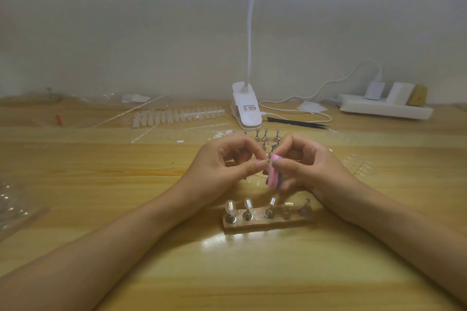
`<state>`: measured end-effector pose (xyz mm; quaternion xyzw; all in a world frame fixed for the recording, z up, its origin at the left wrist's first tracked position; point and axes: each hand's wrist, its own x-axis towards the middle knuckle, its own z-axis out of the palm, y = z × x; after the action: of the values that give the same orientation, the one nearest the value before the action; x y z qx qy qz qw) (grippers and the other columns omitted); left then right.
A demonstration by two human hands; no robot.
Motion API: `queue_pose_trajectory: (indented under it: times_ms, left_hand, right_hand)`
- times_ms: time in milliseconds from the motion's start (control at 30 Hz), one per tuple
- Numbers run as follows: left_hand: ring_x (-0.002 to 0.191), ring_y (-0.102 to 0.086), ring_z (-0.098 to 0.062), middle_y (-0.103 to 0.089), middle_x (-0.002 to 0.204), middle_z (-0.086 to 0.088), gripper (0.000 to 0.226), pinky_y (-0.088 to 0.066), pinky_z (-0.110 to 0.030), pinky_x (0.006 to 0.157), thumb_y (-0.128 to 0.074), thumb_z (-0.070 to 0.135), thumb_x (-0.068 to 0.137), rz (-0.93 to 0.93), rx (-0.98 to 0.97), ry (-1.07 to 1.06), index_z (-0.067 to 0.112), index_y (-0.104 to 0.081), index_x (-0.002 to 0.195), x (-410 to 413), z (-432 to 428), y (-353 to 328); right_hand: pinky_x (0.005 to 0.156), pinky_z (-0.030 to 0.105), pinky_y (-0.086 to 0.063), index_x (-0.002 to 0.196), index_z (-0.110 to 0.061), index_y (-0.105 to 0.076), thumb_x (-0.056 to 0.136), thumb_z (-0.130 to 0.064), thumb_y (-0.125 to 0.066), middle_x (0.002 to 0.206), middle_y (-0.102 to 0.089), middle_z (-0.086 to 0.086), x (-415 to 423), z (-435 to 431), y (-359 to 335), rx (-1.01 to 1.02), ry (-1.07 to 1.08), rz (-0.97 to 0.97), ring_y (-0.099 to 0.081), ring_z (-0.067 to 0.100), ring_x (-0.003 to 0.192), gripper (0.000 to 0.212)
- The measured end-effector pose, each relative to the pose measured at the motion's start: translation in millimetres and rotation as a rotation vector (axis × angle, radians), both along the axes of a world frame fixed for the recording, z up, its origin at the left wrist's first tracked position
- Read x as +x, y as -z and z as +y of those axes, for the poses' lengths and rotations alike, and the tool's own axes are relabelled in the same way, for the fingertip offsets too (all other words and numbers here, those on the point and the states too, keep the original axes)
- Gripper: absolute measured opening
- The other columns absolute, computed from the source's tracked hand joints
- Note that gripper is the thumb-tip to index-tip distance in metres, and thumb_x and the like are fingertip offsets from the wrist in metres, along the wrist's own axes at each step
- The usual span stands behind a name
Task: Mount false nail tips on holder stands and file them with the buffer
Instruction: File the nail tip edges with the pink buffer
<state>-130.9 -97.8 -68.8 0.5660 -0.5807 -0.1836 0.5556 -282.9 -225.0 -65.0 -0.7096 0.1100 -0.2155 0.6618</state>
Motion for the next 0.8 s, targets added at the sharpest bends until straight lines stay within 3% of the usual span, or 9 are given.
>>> queue_pose_trajectory:
  times_ms: [100,200,300,367,467,567,700,800]
  left_hand:
    - [0.062,-0.045,-0.009,-0.049,0.061,0.013,0.007,-0.040,-0.014,0.066,-0.074,0.019,0.082,0.059,-0.010,-0.003,0.013,-0.070,0.081,1.4,-0.5,0.3]
    - [0.065,-0.043,-0.014,-0.045,0.063,0.003,0.007,-0.039,-0.021,0.067,-0.073,0.018,0.082,0.104,-0.020,-0.024,0.013,-0.069,0.080,3.4,-1.4,0.2]
    - [0.063,-0.044,-0.009,-0.047,0.062,0.009,0.008,-0.038,-0.013,0.064,-0.073,0.024,0.079,0.068,-0.008,0.013,0.016,-0.070,0.079,1.0,-0.6,0.0]
    - [0.063,-0.044,-0.009,-0.048,0.061,0.010,0.009,-0.039,-0.017,0.067,-0.074,0.024,0.079,0.076,-0.030,-0.008,0.015,-0.071,0.079,2.0,-1.2,0.4]
    - [0.063,-0.043,-0.008,-0.050,0.060,0.017,0.008,-0.039,-0.019,0.067,-0.073,0.018,0.081,0.060,-0.048,-0.027,0.011,-0.070,0.079,3.5,-1.2,-0.2]
    - [0.063,-0.043,-0.005,-0.051,0.059,0.019,0.008,-0.037,-0.011,0.065,-0.074,0.016,0.082,0.039,-0.037,-0.026,0.009,-0.070,0.080,2.4,-0.6,0.2]
    - [0.064,-0.042,-0.008,-0.050,0.060,0.016,0.009,-0.038,-0.016,0.066,-0.074,0.019,0.080,0.056,-0.051,-0.036,0.011,-0.070,0.079,2.5,-0.4,-0.2]
    - [0.063,-0.042,-0.006,-0.051,0.059,0.019,0.006,-0.037,-0.012,0.065,-0.074,0.016,0.081,0.049,-0.039,-0.026,0.011,-0.069,0.080,1.8,-0.8,-0.7]
  right_hand:
    - [0.054,0.029,-0.058,0.091,-0.009,-0.059,0.077,-0.027,-0.075,0.081,-0.071,0.013,0.5,-3.0,0.8,0.086,0.098,-0.053,-0.069,0.023,0.072,0.028]
    - [0.053,0.026,-0.056,0.087,-0.016,-0.063,0.080,-0.023,-0.079,0.080,-0.072,0.011,-0.4,0.7,1.2,0.017,-0.015,-0.034,-0.068,0.017,0.068,0.019]
    - [0.056,0.030,-0.057,0.088,-0.013,-0.064,0.076,-0.024,-0.081,0.083,-0.073,0.014,-0.6,1.2,0.3,0.068,0.062,-0.079,-0.071,0.022,0.073,0.023]
    - [0.059,0.033,-0.060,0.091,-0.010,-0.062,0.072,-0.023,-0.081,0.087,-0.074,0.013,-0.9,-1.8,1.2,0.117,0.094,-0.084,-0.074,0.026,0.077,0.029]
    - [0.064,0.038,-0.063,0.088,-0.018,-0.069,0.070,-0.023,-0.089,0.091,-0.075,0.011,-0.4,0.6,2.0,0.033,0.020,-0.016,-0.075,0.027,0.077,0.027]
    - [0.061,0.029,-0.060,0.088,-0.014,-0.066,0.066,-0.027,-0.085,0.087,-0.076,0.012,0.2,-1.0,1.6,0.133,0.118,-0.073,-0.075,0.023,0.077,0.032]
    - [0.062,0.031,-0.060,0.085,-0.018,-0.068,0.075,-0.021,-0.086,0.091,-0.076,0.014,-0.3,1.9,2.1,0.028,0.001,-0.008,-0.076,0.027,0.081,0.021]
    - [0.064,0.029,-0.060,0.083,-0.015,-0.067,0.071,-0.023,-0.086,0.089,-0.076,0.015,0.0,-0.1,1.8,0.105,0.067,-0.081,-0.075,0.024,0.080,0.024]
